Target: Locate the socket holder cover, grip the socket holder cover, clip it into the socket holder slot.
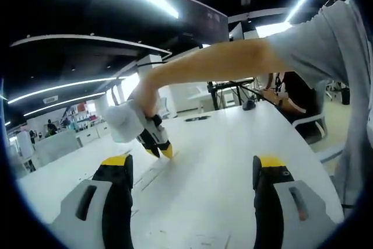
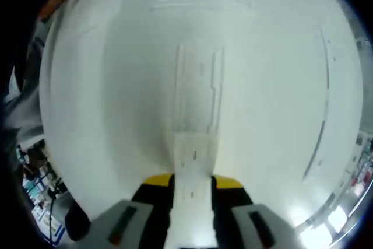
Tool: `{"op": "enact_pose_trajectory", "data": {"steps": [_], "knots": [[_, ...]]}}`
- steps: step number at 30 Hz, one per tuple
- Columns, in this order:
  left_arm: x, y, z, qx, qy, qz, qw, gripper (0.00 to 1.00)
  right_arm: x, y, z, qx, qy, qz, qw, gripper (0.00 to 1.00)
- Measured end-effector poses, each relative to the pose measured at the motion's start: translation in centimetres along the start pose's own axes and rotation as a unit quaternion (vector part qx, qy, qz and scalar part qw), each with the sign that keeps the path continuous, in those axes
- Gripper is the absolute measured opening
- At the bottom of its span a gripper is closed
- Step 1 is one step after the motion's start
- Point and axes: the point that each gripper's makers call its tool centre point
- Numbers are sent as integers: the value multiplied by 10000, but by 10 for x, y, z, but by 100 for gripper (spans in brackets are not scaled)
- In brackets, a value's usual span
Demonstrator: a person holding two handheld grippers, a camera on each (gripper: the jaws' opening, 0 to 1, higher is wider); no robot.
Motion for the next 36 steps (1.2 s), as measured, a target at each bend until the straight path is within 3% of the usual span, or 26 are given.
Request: {"op": "enact_pose_trajectory", "data": {"steps": [5, 25, 36], "knots": [[-1, 0, 1, -9, -2, -6, 10000, 83, 6, 4, 7, 17, -19, 139, 9999, 27], [-2, -1, 2, -33, -33, -48, 10000, 83, 10, 5, 3, -10, 2, 167, 9999, 27], [-2, -2, 4, -45, -72, -72, 9999, 83, 13, 7, 11, 16, -48, 255, 9997, 27]]}}
Point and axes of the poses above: the point that each gripper's makers call its tool centre point, and the gripper's own axes: y roughly backward along the fingers, z roughly to its right, x roughly out of its top, and after that the axes turned 8 degrees about -z, right-handed
